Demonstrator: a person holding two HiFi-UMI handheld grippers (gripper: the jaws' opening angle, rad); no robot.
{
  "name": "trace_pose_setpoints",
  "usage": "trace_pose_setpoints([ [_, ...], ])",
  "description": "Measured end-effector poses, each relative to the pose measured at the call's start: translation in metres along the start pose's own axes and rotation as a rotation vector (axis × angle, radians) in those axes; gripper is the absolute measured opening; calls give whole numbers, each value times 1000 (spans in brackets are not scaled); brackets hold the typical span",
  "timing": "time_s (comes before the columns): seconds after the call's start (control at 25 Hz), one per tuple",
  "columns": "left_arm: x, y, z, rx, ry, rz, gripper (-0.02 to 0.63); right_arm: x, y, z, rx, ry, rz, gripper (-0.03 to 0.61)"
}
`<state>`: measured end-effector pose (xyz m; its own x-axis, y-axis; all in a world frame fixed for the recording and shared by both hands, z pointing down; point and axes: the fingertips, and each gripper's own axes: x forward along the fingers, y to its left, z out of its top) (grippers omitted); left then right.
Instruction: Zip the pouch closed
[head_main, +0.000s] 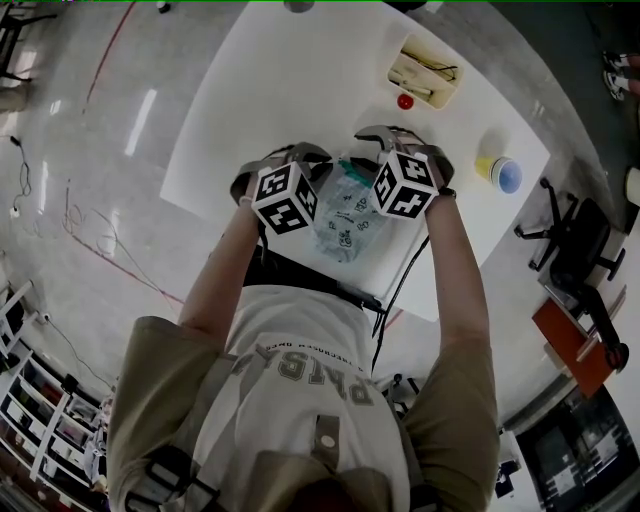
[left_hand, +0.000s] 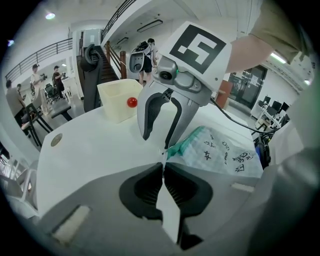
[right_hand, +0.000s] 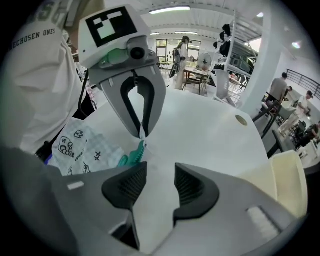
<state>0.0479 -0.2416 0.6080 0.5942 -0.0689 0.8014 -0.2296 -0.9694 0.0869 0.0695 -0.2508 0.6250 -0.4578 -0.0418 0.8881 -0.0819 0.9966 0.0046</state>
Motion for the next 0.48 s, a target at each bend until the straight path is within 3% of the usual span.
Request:
trace_pose_setpoints([
  [0.48,0,-8,4,63,-11,-18,21,7,16,6,-167,37,101,156],
])
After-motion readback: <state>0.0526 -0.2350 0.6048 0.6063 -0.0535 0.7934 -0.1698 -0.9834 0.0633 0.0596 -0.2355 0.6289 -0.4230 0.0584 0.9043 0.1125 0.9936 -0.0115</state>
